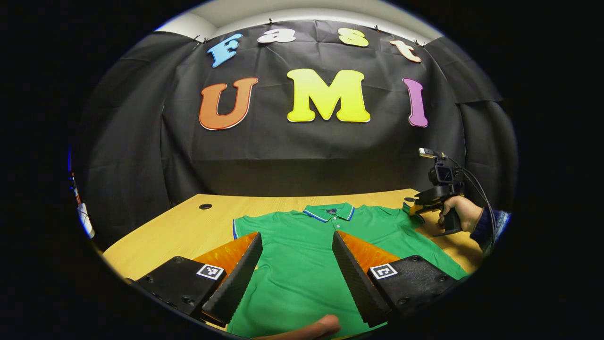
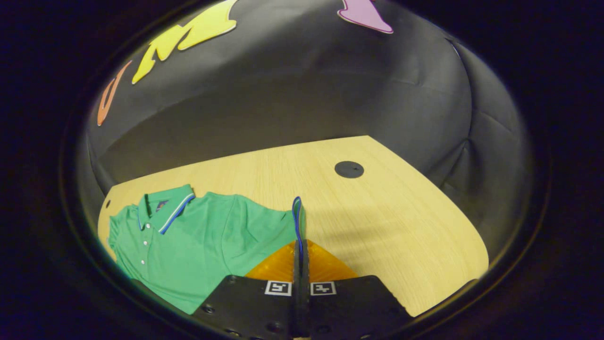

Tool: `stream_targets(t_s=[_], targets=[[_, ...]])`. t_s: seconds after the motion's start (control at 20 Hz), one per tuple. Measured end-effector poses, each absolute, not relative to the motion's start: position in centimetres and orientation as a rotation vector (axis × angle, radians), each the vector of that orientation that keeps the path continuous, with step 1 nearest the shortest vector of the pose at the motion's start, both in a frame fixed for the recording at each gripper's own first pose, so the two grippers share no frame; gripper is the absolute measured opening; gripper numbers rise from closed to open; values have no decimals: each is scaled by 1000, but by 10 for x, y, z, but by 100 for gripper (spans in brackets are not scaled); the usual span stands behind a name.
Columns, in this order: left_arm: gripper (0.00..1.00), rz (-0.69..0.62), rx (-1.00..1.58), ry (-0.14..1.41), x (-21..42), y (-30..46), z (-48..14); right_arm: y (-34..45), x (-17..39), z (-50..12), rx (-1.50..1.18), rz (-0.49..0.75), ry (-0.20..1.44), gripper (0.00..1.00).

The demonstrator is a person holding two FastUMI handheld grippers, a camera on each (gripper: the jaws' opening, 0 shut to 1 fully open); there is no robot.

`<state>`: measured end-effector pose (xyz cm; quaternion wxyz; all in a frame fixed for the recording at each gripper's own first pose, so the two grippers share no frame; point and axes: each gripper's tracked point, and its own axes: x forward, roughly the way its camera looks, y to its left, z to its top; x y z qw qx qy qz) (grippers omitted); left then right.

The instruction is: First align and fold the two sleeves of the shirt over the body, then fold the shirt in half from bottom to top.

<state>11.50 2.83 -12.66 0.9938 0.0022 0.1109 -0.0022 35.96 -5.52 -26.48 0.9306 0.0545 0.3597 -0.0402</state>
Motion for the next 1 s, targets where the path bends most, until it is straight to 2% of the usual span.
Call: stream_targets(t_s=[0.4,1.0], targets=[[96,2,-16,239,108,33,-137,-30,362,-223,70,-28,646,0],[97,8,-9,187,104,52,-135,90,348,-211,-31,96,624,0]])
